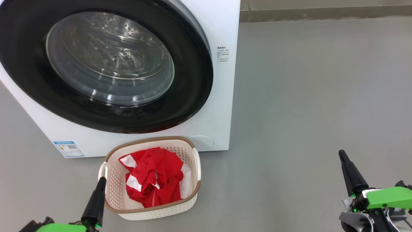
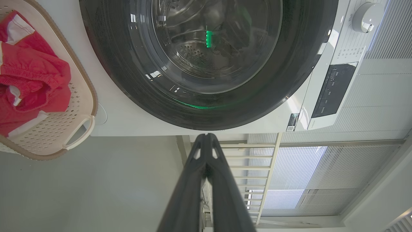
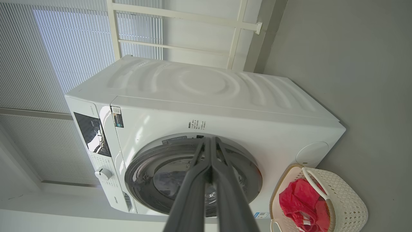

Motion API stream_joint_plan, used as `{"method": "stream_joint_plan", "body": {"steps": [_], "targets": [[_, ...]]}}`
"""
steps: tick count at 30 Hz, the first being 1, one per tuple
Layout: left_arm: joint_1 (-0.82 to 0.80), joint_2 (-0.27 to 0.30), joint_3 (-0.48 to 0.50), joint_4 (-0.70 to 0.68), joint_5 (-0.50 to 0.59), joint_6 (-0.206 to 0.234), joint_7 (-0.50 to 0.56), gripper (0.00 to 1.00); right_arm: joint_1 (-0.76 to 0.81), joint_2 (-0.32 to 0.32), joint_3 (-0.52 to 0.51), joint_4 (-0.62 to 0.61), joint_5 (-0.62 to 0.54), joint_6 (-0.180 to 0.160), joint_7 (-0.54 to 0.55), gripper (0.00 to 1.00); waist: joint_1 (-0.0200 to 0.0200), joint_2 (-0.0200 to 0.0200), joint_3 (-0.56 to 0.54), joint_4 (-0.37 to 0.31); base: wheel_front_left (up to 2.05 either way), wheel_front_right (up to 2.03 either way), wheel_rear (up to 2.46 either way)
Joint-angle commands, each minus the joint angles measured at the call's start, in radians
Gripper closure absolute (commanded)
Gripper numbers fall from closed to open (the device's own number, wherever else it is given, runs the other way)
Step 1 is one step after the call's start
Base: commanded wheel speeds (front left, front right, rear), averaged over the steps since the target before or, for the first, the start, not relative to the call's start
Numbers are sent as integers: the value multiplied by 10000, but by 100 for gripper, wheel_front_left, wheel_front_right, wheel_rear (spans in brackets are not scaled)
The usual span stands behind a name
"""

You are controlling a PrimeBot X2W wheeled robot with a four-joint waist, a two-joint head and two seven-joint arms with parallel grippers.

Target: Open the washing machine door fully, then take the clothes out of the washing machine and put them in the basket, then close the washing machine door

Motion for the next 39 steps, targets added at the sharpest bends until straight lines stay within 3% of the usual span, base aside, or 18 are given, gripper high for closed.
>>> {"method": "stream_joint_plan", "body": {"steps": [1,39], "targets": [[-388,90,371,-209,89,-69,56,100,-419,-38,127,-288,-2,-7,47,100,0,0,0,0,0,0,0],[-390,75,393,-208,107,-69,73,100,-421,-25,108,-287,-18,-7,63,100,0,0,0,0,0,0,0]]}}
